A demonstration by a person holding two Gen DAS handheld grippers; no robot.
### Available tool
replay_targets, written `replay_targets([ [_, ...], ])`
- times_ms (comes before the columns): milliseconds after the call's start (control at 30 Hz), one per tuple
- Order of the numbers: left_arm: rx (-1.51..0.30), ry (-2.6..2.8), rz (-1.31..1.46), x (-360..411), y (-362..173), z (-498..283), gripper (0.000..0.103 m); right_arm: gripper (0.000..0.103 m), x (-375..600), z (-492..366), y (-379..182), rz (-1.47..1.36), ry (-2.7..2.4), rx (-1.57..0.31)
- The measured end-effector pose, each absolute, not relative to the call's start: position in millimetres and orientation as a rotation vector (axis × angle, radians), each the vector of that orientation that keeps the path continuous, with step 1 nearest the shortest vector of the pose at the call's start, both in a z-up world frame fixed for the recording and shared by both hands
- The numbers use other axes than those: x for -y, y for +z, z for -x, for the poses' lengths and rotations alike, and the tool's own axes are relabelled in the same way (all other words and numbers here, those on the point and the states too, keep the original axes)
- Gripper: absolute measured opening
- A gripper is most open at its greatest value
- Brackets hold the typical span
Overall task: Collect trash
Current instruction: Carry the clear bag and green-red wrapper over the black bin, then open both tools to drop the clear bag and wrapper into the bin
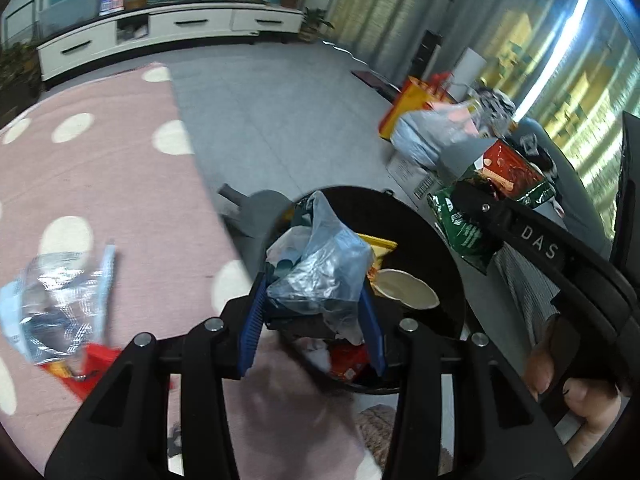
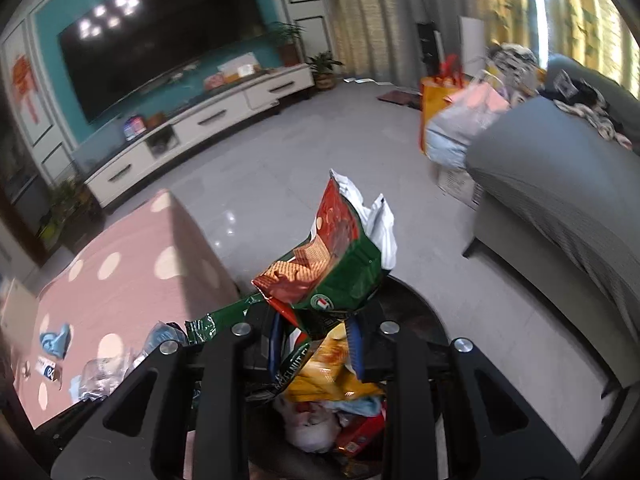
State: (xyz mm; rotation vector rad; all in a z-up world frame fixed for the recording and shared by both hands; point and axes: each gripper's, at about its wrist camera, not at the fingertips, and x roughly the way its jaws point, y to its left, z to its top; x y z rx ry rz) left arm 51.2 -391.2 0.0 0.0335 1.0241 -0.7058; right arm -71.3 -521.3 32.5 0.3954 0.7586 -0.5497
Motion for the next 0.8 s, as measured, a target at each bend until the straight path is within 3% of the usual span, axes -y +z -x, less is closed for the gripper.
replay_targets([
  [600, -1.171, -0.831, -0.1, 442, -57, -31, 0.05, 0.03, 564, 74, -10, -0.454, -0.627, -0.93],
  [700, -1.163, -0.832, -0.086, 437, -52, -31, 0.055, 0.037, 563, 74, -9, -0.457, -0.634, -0.927],
  [800, -1.14, -0.83, -0.069, 428, -43, -32, 0.067, 0.053, 562, 74, -7, -0.461, -0.632, -0.923],
])
